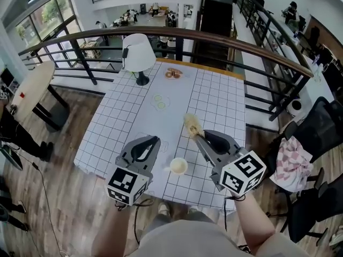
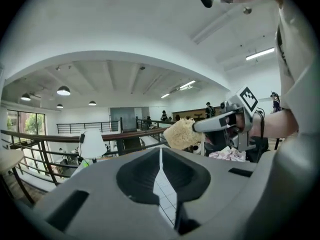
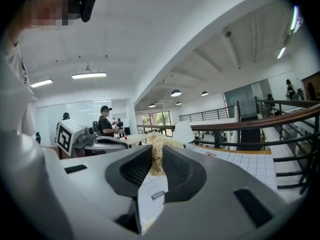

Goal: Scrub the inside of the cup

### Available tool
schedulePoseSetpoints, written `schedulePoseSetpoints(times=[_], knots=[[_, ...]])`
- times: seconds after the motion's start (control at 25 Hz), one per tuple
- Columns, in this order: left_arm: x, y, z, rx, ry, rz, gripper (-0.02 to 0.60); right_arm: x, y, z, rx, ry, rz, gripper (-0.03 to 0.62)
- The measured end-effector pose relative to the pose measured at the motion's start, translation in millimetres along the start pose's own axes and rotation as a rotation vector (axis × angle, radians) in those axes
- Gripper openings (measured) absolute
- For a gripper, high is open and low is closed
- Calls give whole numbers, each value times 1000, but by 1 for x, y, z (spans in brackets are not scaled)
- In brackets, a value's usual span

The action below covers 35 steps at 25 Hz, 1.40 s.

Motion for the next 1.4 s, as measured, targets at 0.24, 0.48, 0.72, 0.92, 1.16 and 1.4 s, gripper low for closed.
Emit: schedulePoseSetpoints(times=[0.24,0.48,0.72,0.92,1.16,1.4], knots=[[-65,-1,-3,-17,-101,94,17,-40,1,-9,81,-121,-102,64],[-104,-5,-13,-24,-211,136,14,-89,18,-25,144,-273,-295,66],[-106,-12,-25,-34,-241,137,14,-106,45,-44,157,-336,-473,67],[-92,-24,-36,-49,-214,107,14,-97,56,-60,154,-316,-476,69],[-77,-39,-47,-39,-201,88,14,-85,61,-80,150,-301,-443,69],[-53,-54,-50,-18,-144,32,14,-59,57,-91,157,-237,-391,69]])
Point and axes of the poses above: the fingertips, and each gripper's own axes: z forward along the fingers, y to its left, x out of its underside, the point moved 4 cm from there along -z, backward along the fingers, and after that the axes turned 13 degrees about -y, right-handed, at the moved point
